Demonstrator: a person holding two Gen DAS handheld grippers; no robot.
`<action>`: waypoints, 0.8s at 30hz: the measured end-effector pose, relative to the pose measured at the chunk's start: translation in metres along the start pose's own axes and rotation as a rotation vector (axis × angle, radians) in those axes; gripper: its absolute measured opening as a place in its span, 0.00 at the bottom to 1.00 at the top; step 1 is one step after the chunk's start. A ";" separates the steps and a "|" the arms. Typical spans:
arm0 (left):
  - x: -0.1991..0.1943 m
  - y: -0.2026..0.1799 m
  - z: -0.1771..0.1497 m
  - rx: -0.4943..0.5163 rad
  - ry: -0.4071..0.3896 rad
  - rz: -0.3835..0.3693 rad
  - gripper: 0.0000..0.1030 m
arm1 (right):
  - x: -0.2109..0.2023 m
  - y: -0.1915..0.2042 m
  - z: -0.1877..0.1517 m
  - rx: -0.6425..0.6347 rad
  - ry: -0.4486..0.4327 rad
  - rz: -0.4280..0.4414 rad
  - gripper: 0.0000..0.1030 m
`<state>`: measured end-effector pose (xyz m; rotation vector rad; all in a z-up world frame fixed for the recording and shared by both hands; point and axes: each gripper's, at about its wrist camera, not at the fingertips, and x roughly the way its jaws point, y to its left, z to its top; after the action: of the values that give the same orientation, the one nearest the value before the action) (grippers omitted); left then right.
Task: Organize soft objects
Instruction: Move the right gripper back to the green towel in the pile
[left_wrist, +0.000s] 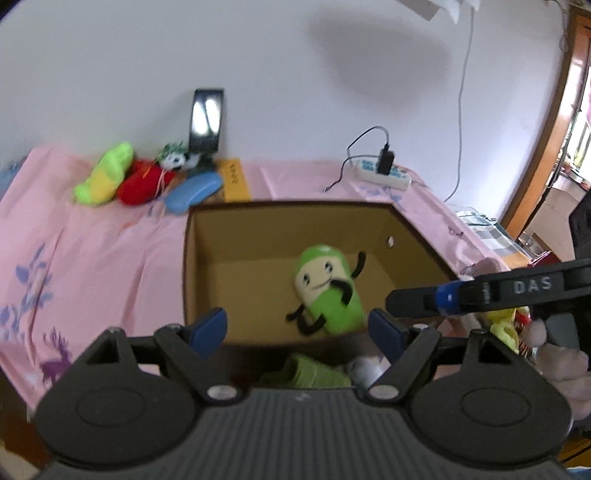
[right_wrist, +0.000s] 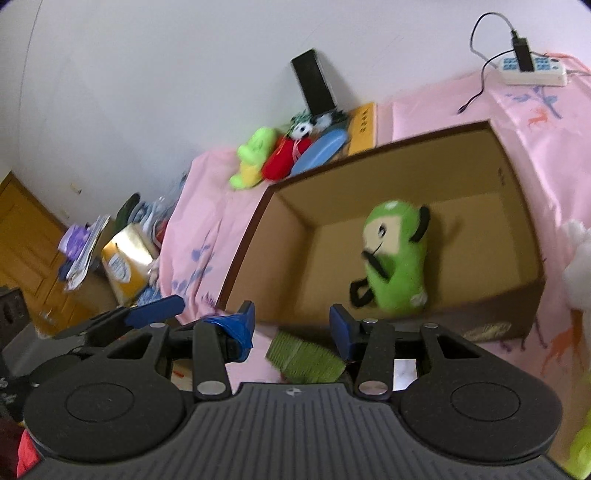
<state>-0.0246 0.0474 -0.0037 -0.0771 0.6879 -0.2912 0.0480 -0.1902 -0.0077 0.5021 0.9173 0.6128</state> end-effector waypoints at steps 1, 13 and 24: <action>0.000 0.002 -0.005 -0.009 0.009 0.000 0.79 | 0.001 0.001 -0.004 -0.005 0.011 0.008 0.29; 0.018 0.002 -0.054 -0.032 0.109 -0.011 0.79 | 0.026 0.012 -0.031 -0.136 0.098 -0.059 0.29; 0.065 0.011 -0.060 -0.062 0.187 0.004 0.79 | 0.052 -0.005 -0.030 -0.079 0.139 -0.045 0.30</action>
<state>-0.0123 0.0403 -0.0913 -0.1083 0.8824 -0.2750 0.0484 -0.1546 -0.0559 0.3713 1.0286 0.6465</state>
